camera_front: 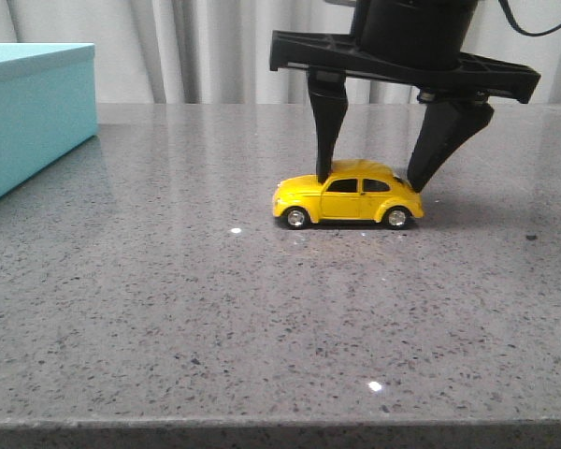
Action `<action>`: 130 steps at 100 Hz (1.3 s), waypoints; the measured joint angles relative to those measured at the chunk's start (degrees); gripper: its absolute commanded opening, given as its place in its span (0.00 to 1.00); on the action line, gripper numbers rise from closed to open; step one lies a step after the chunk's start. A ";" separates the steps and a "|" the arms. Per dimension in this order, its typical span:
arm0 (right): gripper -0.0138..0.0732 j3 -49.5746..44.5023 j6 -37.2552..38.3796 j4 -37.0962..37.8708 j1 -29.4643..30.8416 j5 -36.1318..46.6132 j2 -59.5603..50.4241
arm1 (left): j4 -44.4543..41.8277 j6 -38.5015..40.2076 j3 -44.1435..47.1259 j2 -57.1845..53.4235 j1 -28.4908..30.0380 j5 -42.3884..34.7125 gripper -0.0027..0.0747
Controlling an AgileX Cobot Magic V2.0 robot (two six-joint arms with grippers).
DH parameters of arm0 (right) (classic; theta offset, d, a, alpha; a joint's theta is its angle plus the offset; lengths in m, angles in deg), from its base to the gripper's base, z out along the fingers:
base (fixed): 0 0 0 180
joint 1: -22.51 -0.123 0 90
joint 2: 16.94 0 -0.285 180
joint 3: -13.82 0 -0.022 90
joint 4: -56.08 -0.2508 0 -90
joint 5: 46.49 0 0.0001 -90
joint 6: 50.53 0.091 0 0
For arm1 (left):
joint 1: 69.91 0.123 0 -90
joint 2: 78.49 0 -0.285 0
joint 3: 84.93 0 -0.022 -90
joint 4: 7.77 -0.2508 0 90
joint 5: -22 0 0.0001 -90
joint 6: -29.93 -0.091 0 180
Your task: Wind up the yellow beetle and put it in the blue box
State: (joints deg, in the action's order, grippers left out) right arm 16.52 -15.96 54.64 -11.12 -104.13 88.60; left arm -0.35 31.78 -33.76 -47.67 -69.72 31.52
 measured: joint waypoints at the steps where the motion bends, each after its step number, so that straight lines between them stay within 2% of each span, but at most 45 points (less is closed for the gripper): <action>1: 0.76 0.00 0.00 0.15 0.00 -0.05 0.00 | 0.00 0.00 0.00 0.00 0.00 0.00 0.54; 32: 0.76 0.42 0.00 3.42 0.67 -2.92 0.00 | 0.00 0.00 0.00 0.00 0.00 0.07 0.54; 48: 0.76 0.52 0.00 5.11 3.23 -6.70 -0.24 | 0.00 0.00 0.00 0.00 0.00 0.07 0.54; 63: 0.76 0.40 0.00 10.14 5.40 -10.24 -1.23 | 0.00 0.00 0.00 0.00 0.00 0.07 0.54; 98: 0.76 -5.65 0.00 19.52 13.84 -12.08 -8.63 | 0.00 0.00 0.00 0.00 0.00 0.07 0.54; 114: 0.76 -7.74 -0.16 21.17 18.49 -12.31 -12.07 | 0.00 0.00 0.00 0.00 0.00 0.32 0.54; 130: 0.76 -7.84 -1.71 21.12 18.77 -12.32 -16.49 | 0.00 0.00 0.00 0.00 0.00 0.57 0.54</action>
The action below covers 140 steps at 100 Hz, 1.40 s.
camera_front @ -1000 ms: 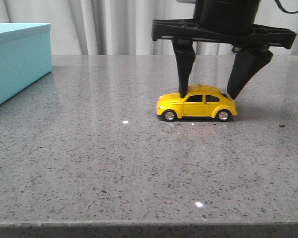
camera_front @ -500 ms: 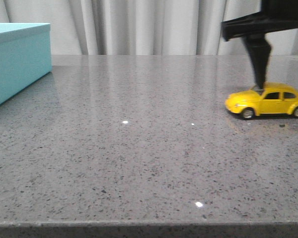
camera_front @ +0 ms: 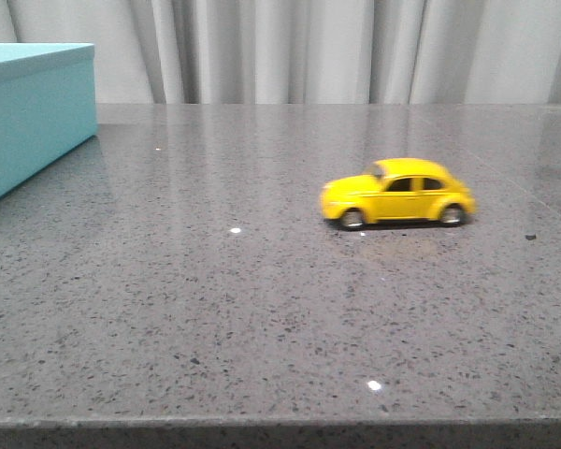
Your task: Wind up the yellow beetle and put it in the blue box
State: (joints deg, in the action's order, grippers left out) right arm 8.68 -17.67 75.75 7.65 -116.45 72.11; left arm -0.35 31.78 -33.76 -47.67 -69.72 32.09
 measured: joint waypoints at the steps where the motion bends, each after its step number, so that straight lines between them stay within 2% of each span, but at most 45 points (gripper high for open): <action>1: 0.76 0.00 -0.10 0.00 0.00 0.01 -0.15 | 0.00 0.00 0.00 0.00 0.00 0.00 0.54; 75: 0.76 0.00 -0.53 -0.86 0.00 1.47 -1.86 | 0.00 0.00 0.00 0.00 0.00 0.43 0.54; 91: 0.76 0.00 -0.53 -0.93 -0.26 2.75 -3.35 | 0.00 -0.42 -2.26 1.06 0.00 4.94 0.54; 112: 0.76 -0.60 -1.30 -0.93 -3.77 4.90 -7.47 | 0.00 -5.65 -9.54 6.33 0.00 12.93 0.54; 140: 0.76 -0.60 -1.43 -1.98 -7.88 5.24 -12.05 | 1.73 -18.91 -22.28 17.78 0.00 23.80 0.57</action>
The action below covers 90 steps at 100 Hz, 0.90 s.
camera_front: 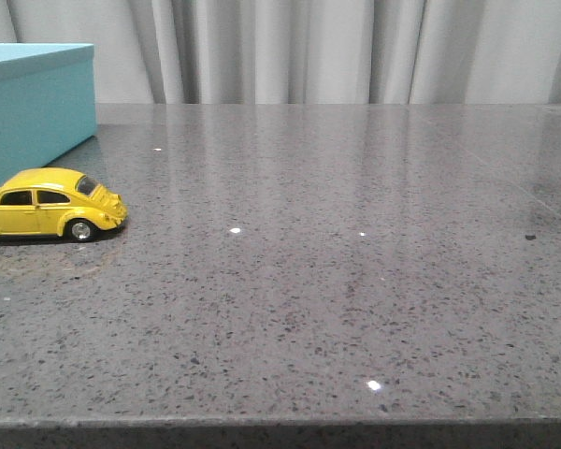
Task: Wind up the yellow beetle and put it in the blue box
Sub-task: 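Lower the left gripper onto the yellow car and close on it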
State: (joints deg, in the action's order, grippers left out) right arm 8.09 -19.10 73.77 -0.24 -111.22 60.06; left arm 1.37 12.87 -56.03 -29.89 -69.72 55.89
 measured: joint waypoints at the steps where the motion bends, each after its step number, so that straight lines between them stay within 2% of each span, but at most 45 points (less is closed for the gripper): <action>1: 0.76 0.00 0.00 0.04 0.00 0.00 -0.01 | 0.15 -1.01 -0.32 0.32 0.00 0.29 0.57; 15: 0.76 0.00 -0.14 -0.19 -0.12 0.00 -1.45 | 4.70 -11.77 -6.26 7.10 0.00 6.81 0.65; 38: 0.76 0.00 -0.14 -0.70 -0.12 0.12 -2.41 | 7.88 -22.57 -14.97 18.33 -4.99 15.36 0.65; 57: 0.76 0.00 -0.14 -1.08 -0.12 0.12 -2.41 | 6.86 -24.94 -20.59 25.60 -12.59 16.49 0.65; 90: 0.76 0.00 -0.14 -1.29 -0.12 0.44 -2.41 | -3.03 -27.98 -24.11 35.89 -25.66 21.42 0.65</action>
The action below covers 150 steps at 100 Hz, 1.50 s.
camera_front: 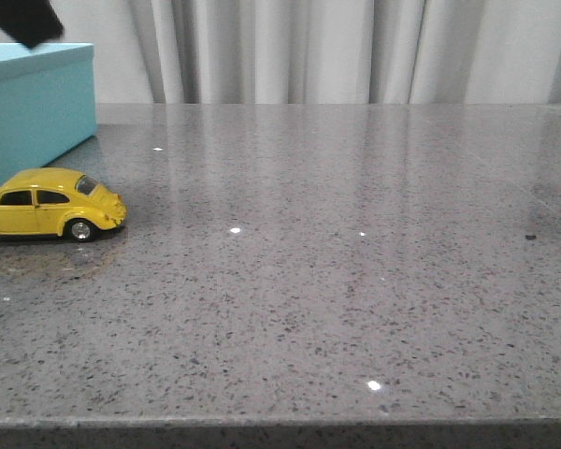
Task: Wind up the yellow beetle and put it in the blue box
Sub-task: 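Lower the left gripper onto the yellow car and close on it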
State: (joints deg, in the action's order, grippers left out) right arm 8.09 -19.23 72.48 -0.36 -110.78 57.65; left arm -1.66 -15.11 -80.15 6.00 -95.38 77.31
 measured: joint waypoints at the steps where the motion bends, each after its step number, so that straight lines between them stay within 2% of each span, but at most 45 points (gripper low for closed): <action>1: 0.76 0.00 0.00 -0.11 0.00 0.00 0.00 | -0.14 0.00 0.00 0.38 -0.20 0.16 0.65; 22: 0.76 0.00 0.00 -0.13 0.00 0.00 0.00 | -1.69 -1.24 0.00 5.45 -3.53 1.82 0.65; 82: 0.76 0.00 0.00 -0.13 0.00 0.73 0.00 | -4.52 -1.37 0.00 13.16 -3.52 4.71 0.65; 120: 0.76 0.00 0.00 -0.17 0.00 0.76 0.00 | -6.11 -1.37 0.00 13.69 -3.52 5.30 0.64; 132: 0.76 0.00 0.00 -0.17 0.00 0.85 0.00 | -6.11 -1.37 0.00 13.77 -3.52 6.05 0.55; 150: 0.76 0.00 0.00 -0.17 0.00 0.85 0.00 | -6.11 -1.37 -0.10 13.81 -3.52 6.97 0.34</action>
State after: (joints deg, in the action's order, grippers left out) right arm 8.09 -19.23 72.31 -0.36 -109.93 57.65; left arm -7.77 -16.48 -80.24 19.81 -98.90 84.28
